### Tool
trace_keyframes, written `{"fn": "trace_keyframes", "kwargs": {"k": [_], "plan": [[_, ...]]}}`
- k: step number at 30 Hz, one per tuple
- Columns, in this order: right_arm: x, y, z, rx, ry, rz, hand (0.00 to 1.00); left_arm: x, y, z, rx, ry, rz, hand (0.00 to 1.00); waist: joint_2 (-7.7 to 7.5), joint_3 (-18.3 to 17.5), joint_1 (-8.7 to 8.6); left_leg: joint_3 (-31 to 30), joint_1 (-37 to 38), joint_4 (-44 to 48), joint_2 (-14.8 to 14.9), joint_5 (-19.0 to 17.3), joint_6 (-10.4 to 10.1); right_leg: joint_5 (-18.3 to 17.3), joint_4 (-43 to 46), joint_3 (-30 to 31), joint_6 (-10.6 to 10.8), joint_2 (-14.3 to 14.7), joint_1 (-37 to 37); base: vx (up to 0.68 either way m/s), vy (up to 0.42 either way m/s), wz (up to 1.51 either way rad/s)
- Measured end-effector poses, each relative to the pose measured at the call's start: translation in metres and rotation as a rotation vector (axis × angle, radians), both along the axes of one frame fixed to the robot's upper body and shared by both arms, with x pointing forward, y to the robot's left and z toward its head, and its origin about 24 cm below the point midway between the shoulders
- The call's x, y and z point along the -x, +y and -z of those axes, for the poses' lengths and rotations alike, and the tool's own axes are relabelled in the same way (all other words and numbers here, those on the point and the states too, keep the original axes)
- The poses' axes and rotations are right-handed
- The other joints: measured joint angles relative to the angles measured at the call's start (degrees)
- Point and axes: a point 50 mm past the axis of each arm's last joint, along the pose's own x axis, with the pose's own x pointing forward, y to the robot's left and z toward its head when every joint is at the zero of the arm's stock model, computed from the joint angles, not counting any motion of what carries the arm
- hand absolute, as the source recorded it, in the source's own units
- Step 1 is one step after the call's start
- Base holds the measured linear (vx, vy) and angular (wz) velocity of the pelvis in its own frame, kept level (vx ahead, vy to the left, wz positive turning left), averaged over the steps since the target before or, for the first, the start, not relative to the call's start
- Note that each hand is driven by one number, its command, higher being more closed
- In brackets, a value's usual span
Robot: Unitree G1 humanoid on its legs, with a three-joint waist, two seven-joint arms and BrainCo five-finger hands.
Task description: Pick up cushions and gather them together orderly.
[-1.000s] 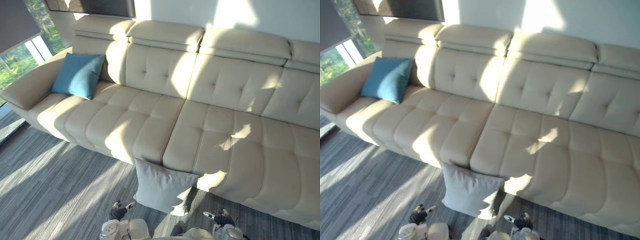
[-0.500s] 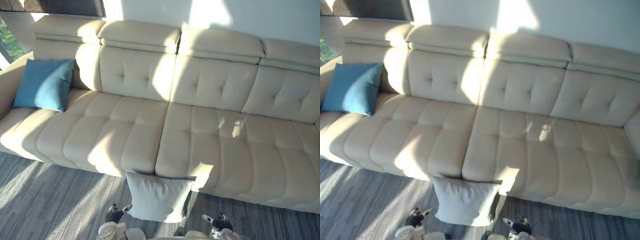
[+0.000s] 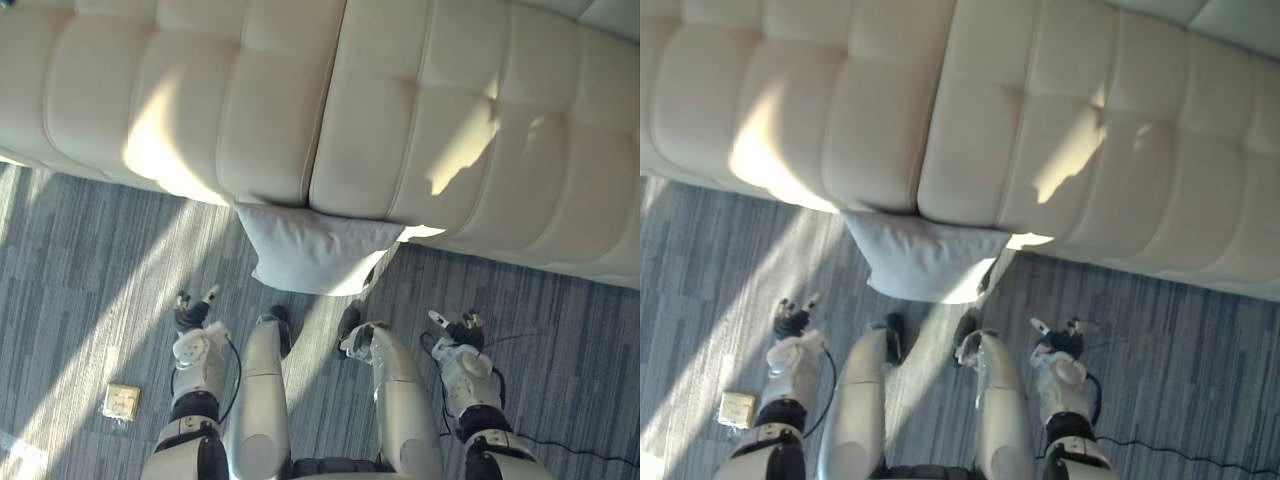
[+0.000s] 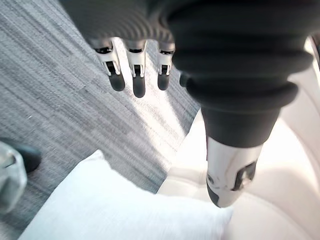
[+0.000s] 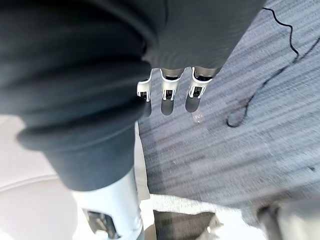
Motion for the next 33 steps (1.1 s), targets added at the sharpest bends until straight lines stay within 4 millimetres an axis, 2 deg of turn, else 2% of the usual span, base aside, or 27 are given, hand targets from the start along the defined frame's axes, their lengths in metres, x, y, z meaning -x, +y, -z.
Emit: {"fn": "trace_keyframes", "kwargs": {"k": [2,3,4,5,7,8,9,10,12,13,14,15,16,19,20,21,22,23,25,30,33], "plan": [[-0.031,-0.004,-0.047,0.039,-0.152,-0.012,0.00,-0.019,0.014,-0.036,-0.012,-0.111,-0.048,0.00,0.03,0.90,-0.13,-0.08,-7.68,3.56,0.10,-0.02,0.09,0.05,3.67,0.66,-0.09,-0.36,-7.85,-0.09,-0.018,-0.08],[-0.035,-0.004,-0.054,0.042,-0.172,-0.014,0.00,-0.021,0.015,-0.041,-0.016,-0.126,-0.052,0.00,0.03,0.91,-0.16,-0.11,-8.76,4.03,0.09,-0.02,0.10,0.05,4.21,0.70,-0.09,-0.51,-8.91,-0.07,-0.022,-0.01],[-0.045,-0.005,-0.071,0.056,-0.219,-0.018,0.00,-0.029,0.016,-0.055,-0.020,-0.168,-0.052,0.00,0.02,0.93,-0.18,-0.10,-11.50,5.27,-0.04,0.10,0.31,0.05,5.73,0.81,-0.08,-0.96,-11.74,-0.07,-0.025,0.02],[-0.049,-0.005,-0.079,0.061,-0.242,-0.022,0.00,-0.033,0.016,-0.062,-0.021,-0.191,-0.051,0.00,0.03,0.95,-0.19,-0.14,-12.78,5.87,-0.04,0.12,0.34,0.05,6.34,0.87,-0.08,-1.09,-13.06,-0.07,-0.027,0.02],[-0.060,-0.002,-0.102,0.070,-0.307,-0.037,0.00,-0.043,0.012,-0.081,-0.044,-0.239,-0.027,0.00,0.06,0.97,-0.34,-0.18,-15.80,7.08,-0.20,0.35,0.71,0.06,7.75,0.97,-0.08,-1.59,-16.17,-0.10,-0.022,0.03],[-0.069,0.005,-0.126,0.084,-0.390,-0.069,0.00,-0.051,0.007,-0.098,-0.089,-0.277,0.012,0.00,0.08,0.98,-0.49,-0.19,-18.67,8.42,-0.26,0.48,0.92,0.06,9.28,1.23,-0.08,-1.90,-19.08,-0.12,-0.015,0.02],[-0.074,0.011,-0.143,0.101,-0.439,-0.092,0.00,-0.055,0.004,-0.107,-0.114,-0.299,0.033,0.00,0.09,1.00,-0.49,-0.10,-20.12,8.98,-0.24,0.59,1.09,0.17,9.87,1.43,-0.24,-1.95,-20.62,-0.10,-0.009,-0.01],[-0.076,0.014,-0.149,0.110,-0.459,-0.103,0.00,-0.057,0.002,-0.111,-0.126,-0.308,0.044,0.00,0.10,1.00,-0.48,-0.10,-20.79,9.27,-0.22,0.62,1.14,0.23,10.13,1.50,-0.35,-1.97,-21.27,-0.08,0.000,-0.02],[-0.085,0.033,-0.185,0.139,-0.573,-0.168,0.00,-0.069,-0.014,-0.138,-0.195,-0.368,0.113,0.00,0.17,1.13,-0.54,0.02,-24.46,10.86,-0.16,0.97,1.56,0.49,11.86,1.85,-0.67,-2.19,-25.10,-0.10,0.005,-0.01],[-0.087,0.036,-0.191,0.142,-0.589,-0.180,0.00,-0.072,-0.017,-0.142,-0.206,-0.376,0.127,0.00,0.21,1.17,-0.53,0.03,-24.98,11.13,-0.16,0.99,1.56,0.51,12.18,1.88,-0.72,-2.23,-25.66,-0.10,0.009,0.01],[-0.090,0.048,-0.207,0.153,-0.632,-0.215,0.00,-0.078,-0.028,-0.153,-0.241,-0.397,0.172,0.00,0.28,1.30,-0.56,0.05,-26.61,12.00,-0.17,1.03,1.62,0.52,13.20,2.01,-0.74,-2.47,-27.42,-0.07,0.009,0.01],[-0.091,0.054,-0.214,0.146,-0.657,-0.225,0.00,-0.080,-0.034,-0.159,-0.256,-0.408,0.193,0.00,0.25,1.31,-0.59,0.10,-27.40,12.31,-0.21,1.11,1.69,0.52,13.65,2.08,-0.73,-2.64,-28.23,-0.10,0.011,0.03],[-0.092,0.064,-0.224,0.089,-0.703,-0.209,0.00,-0.085,-0.045,-0.171,-0.283,-0.433,0.228,0.00,0.27,1.41,-0.88,0.05,-28.72,12.68,-0.23,1.38,1.71,0.61,14.11,2.06,-0.87,-2.77,-29.55,-0.08,0.009,0.02],[-0.092,0.075,-0.232,0.061,-0.753,-0.212,0.00,-0.092,-0.062,-0.188,-0.320,-0.468,0.271,0.00,0.27,1.42,-1.74,-0.28,-30.92,13.79,-0.13,1.45,1.69,0.74,14.92,1.99,-1.08,-2.77,-31.53,-0.07,0.019,-0.02],[-0.092,0.080,-0.241,0.037,-0.785,-0.215,1.00,-0.095,-0.072,-0.200,-0.340,-0.497,0.300,0.00,0.28,1.42,-2.10,-0.33,-32.07,14.08,-0.08,1.72,1.69,0.91,15.14,1.98,-0.95,-2.77,-32.77,-0.07,0.026,-0.05],[-0.092,0.083,-0.243,0.028,-0.795,-0.218,1.00,-0.096,-0.075,-0.204,-0.347,-0.506,0.307,0.00,0.28,1.42,-2.22,-0.35,-32.42,14.18,-0.06,1.81,1.69,1.01,15.21,1.98,-0.99,-2.76,-33.08,-0.07,0.026,-0.04],[-0.091,0.087,-0.250,0.012,-0.822,-0.214,1.00,-0.098,-0.083,-0.216,-0.361,-0.534,0.323,1.00,0.28,1.42,-2.74,-0.40,-33.38,14.35,-0.03,2.11,1.70,1.28,15.40,1.97,-1.24,-2.77,-34.01,-0.07,0.020,-0.01],[-0.091,0.092,-0.253,-0.019,-0.834,-0.208,1.00,-0.099,-0.091,-0.227,-0.370,-0.558,0.330,1.00,0.32,1.46,-3.11,-0.51,-34.02,14.35,-0.02,2.31,1.62,1.43,15.44,1.91,-1.27,-2.75,-34.71,-0.08,0.022,-0.01],[-0.092,0.093,-0.256,-0.069,-0.843,-0.198,1.00,-0.100,-0.099,-0.235,-0.364,-0.579,0.324,1.00,0.33,1.46,-3.13,-0.65,-34.62,14.28,-0.01,2.70,1.41,1.66,15.44,1.84,-1.50,-2.70,-35.30,-0.07,0.010,-0.01],[-0.093,0.106,-0.273,-0.150,-0.885,-0.237,1.00,-0.100,-0.100,-0.250,-0.365,-0.611,0.288,1.00,0.36,1.75,-2.83,-2.05,-35.66,11.97,-0.01,4.78,0.11,2.55,13.39,-0.13,-2.94,-2.48,-35.51,-0.05,-0.012,0.09],[-0.093,0.112,-0.271,-0.197,-0.885,-0.248,1.00,-0.099,-0.098,-0.253,-0.371,-0.611,0.271,1.00,0.35,1.75,-2.83,-2.30,-35.67,12.08,0.09,4.93,0.04,2.93,13.51,-0.22,-3.64,-2.21,-35.47,0.00,0.000,0.00]]}}
